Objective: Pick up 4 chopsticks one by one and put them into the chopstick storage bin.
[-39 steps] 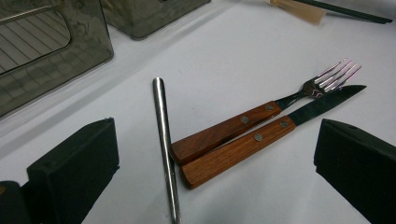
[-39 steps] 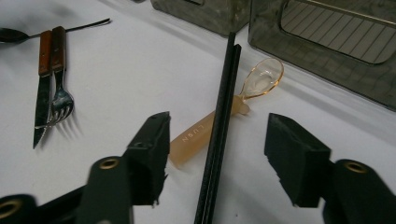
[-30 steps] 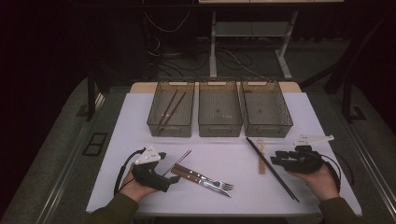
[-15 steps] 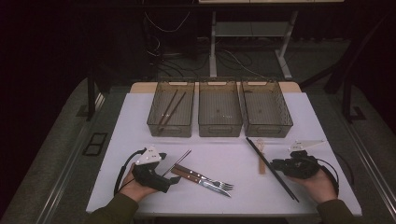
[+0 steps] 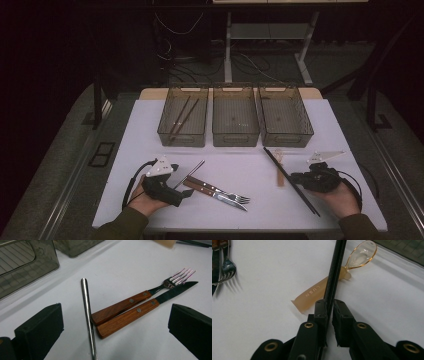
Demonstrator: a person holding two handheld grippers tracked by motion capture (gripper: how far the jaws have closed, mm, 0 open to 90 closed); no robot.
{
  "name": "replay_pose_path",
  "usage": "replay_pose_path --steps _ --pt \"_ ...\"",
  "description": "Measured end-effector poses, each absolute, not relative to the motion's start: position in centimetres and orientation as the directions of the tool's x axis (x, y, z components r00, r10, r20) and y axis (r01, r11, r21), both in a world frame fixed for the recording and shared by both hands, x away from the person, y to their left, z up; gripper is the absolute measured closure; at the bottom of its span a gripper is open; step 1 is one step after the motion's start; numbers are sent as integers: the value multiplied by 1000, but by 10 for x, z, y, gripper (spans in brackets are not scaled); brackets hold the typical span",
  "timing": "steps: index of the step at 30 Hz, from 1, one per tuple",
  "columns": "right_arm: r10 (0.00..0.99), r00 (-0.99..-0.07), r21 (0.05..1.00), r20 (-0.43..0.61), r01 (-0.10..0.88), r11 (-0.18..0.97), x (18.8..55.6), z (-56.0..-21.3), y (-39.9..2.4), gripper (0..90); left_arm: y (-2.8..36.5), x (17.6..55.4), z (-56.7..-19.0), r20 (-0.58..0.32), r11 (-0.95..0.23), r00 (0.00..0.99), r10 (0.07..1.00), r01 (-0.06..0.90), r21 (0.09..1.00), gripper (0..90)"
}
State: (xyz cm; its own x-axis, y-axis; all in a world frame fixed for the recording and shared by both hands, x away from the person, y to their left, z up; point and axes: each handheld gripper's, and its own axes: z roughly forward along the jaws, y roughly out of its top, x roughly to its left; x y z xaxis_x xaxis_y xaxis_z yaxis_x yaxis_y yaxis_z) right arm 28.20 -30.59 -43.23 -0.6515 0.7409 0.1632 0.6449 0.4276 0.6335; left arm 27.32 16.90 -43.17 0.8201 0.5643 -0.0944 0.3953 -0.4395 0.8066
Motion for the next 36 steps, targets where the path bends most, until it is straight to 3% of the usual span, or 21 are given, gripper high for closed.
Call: replay_pose_path --steps 36 --pt "760 -642 590 99 654 474 285 -440 -304 813 169 273 -432 -95 -439 819 565 396 807 0"
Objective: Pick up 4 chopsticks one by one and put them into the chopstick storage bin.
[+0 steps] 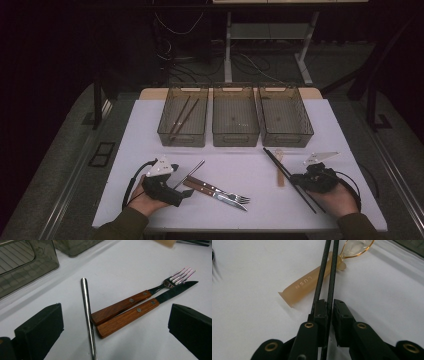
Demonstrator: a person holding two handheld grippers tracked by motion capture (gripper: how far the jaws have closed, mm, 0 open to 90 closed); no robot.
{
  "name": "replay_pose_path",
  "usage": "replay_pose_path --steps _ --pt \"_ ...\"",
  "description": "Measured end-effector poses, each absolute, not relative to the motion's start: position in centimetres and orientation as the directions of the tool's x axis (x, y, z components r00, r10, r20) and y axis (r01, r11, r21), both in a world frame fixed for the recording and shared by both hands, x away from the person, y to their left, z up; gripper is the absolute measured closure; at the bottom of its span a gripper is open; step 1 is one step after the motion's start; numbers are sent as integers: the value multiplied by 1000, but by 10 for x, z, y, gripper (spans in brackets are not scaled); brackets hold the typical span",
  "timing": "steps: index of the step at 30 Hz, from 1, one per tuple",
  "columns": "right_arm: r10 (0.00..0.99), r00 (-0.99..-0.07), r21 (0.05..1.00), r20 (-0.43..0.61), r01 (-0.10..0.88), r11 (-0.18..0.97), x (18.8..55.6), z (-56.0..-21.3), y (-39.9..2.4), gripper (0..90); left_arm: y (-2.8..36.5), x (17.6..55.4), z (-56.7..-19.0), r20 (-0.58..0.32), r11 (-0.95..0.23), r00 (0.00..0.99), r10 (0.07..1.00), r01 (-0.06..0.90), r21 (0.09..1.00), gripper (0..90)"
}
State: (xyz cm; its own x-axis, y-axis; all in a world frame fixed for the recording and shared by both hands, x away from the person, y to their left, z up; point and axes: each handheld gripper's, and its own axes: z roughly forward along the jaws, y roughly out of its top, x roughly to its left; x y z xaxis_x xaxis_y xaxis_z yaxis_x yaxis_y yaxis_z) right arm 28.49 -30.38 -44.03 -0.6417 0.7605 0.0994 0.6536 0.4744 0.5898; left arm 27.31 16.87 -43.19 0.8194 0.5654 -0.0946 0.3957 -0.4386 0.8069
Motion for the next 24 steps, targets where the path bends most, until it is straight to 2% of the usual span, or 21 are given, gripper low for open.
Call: replay_pose_path --steps 10,24 --pt "764 -638 594 96 653 470 285 -441 -304 847 169 273 -432 -93 -443 821 564 395 804 0" --pt "768 -632 604 104 653 456 286 -440 -308 851 169 273 -432 -96 -443 822 561 396 804 0"
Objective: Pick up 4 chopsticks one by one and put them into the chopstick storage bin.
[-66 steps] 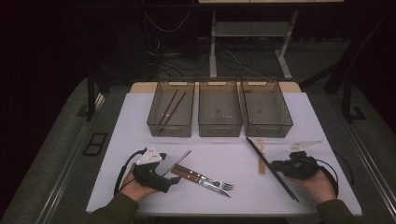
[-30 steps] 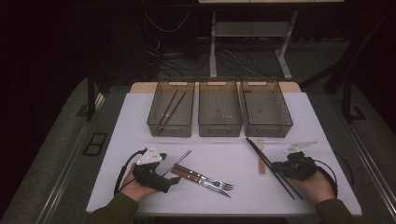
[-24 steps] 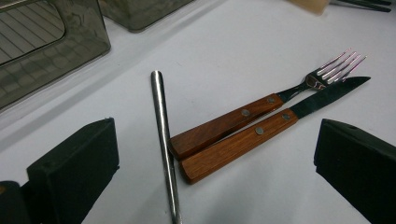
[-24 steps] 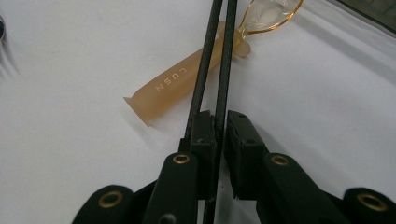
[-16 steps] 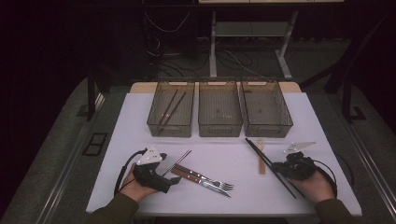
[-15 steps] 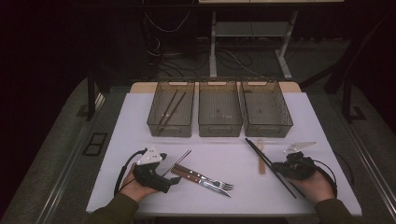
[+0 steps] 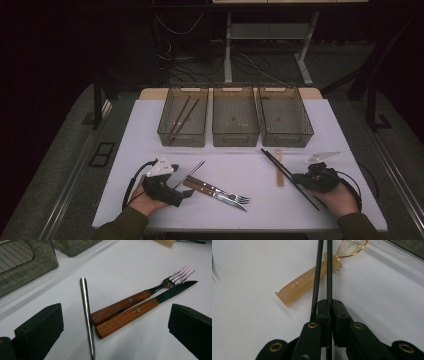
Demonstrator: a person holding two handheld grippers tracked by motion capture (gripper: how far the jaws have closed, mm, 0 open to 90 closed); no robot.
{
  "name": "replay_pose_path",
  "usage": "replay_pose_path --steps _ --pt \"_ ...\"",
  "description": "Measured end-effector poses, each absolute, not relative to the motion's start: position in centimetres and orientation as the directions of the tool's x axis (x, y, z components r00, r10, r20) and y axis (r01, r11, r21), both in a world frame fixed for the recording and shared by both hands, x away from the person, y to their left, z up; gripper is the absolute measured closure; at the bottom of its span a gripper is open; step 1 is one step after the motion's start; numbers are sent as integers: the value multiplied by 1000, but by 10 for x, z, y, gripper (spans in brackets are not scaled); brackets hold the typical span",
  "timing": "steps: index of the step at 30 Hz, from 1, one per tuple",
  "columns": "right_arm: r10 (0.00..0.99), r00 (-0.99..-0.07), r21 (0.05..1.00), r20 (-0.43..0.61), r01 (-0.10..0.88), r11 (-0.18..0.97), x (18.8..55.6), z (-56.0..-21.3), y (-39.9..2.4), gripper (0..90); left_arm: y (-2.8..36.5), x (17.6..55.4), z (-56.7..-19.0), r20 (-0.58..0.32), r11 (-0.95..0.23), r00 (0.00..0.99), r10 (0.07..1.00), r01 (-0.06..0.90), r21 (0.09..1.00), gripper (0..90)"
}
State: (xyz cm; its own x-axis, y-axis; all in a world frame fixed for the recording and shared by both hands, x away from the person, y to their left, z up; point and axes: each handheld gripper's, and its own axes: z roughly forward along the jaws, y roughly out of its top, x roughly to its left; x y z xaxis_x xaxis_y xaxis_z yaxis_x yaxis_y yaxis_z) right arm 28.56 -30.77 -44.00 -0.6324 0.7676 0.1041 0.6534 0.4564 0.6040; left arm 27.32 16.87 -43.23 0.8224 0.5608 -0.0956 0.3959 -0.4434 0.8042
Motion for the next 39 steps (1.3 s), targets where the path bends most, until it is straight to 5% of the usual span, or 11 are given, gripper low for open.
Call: replay_pose_path --steps 39 --pt "713 -680 701 173 594 396 298 -402 -295 855 167 272 -437 -118 -435 859 498 366 823 0"
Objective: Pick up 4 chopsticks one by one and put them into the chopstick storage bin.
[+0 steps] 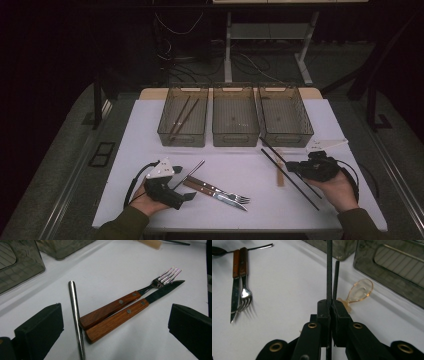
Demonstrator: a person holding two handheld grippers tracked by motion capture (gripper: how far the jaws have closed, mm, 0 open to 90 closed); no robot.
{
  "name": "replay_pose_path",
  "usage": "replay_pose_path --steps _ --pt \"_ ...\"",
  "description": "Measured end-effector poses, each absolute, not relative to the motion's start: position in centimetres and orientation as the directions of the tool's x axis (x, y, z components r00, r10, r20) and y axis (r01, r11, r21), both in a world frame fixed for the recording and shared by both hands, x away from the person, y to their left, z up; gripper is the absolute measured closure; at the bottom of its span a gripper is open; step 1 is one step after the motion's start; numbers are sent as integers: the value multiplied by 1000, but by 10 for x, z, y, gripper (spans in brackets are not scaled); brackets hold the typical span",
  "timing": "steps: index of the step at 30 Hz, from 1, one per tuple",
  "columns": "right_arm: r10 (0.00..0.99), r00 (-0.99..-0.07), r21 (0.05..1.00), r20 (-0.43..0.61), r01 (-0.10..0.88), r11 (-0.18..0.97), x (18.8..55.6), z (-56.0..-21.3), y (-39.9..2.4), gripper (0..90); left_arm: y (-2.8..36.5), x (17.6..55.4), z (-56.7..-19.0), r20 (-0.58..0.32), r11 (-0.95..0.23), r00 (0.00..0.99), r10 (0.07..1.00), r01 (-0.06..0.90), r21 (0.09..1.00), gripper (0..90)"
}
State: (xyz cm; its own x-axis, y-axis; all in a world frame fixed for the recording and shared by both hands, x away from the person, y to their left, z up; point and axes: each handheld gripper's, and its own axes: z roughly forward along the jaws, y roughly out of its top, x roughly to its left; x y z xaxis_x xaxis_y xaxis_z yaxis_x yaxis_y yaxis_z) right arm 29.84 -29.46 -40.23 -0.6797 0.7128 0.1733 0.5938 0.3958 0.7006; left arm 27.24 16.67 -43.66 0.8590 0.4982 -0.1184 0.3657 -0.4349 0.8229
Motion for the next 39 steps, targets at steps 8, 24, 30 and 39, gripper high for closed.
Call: replay_pose_path --steps 8,24,30,39 --pt "698 -691 713 185 583 388 308 -393 -280 855 166 272 -436 -117 -434 862 494 361 825 0" --pt "666 -720 754 196 545 367 332 -377 -244 855 165 272 -436 -121 -432 863 491 362 826 0" --pt "663 -721 762 202 540 356 342 -374 -232 855 166 272 -436 -118 -434 863 491 360 826 0" --pt "661 -723 760 202 541 360 357 -367 -208 854 165 271 -435 -125 -420 860 495 362 832 0"
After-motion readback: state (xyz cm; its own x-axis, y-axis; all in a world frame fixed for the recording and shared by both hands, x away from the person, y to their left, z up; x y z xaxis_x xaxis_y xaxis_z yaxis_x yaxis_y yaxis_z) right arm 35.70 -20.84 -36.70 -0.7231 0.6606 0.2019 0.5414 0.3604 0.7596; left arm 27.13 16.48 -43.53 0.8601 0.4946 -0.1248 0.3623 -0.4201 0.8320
